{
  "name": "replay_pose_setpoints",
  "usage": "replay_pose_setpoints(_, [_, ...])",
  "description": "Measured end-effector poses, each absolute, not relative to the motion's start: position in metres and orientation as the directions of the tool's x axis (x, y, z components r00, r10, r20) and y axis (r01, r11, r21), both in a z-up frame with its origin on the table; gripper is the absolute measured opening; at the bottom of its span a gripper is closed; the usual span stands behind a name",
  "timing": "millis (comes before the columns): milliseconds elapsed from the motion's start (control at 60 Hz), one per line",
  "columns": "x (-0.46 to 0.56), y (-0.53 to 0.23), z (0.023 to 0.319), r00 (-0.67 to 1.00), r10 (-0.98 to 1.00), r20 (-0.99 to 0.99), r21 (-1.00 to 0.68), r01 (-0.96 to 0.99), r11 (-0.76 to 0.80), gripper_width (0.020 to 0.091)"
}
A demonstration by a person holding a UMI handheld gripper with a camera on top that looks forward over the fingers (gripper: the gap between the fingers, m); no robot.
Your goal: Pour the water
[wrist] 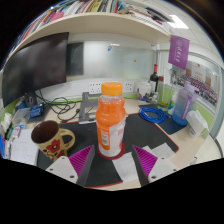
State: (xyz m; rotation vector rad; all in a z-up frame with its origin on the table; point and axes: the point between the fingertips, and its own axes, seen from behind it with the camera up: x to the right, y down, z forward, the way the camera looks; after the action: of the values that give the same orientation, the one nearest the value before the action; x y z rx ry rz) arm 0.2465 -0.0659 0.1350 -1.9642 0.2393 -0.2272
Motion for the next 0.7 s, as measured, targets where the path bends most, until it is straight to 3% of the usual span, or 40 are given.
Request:
replay_pose_setpoints(117, [0.233, -0.109, 0.144, 0.957, -0.286, 0.050, -0.892, -0.086, -0.444, 0.0757])
replay_pose_setpoints(483, [0.188, -0.224, 0.222, 0.933, -0.347, 0.094, -0.871, -0.091, -0.483, 0.0761])
replay_pose_setpoints(700, [0.167, -0.264, 0.231, 0.929, -0.345, 0.133, -0.861, -0.064, -0.505, 0.0760])
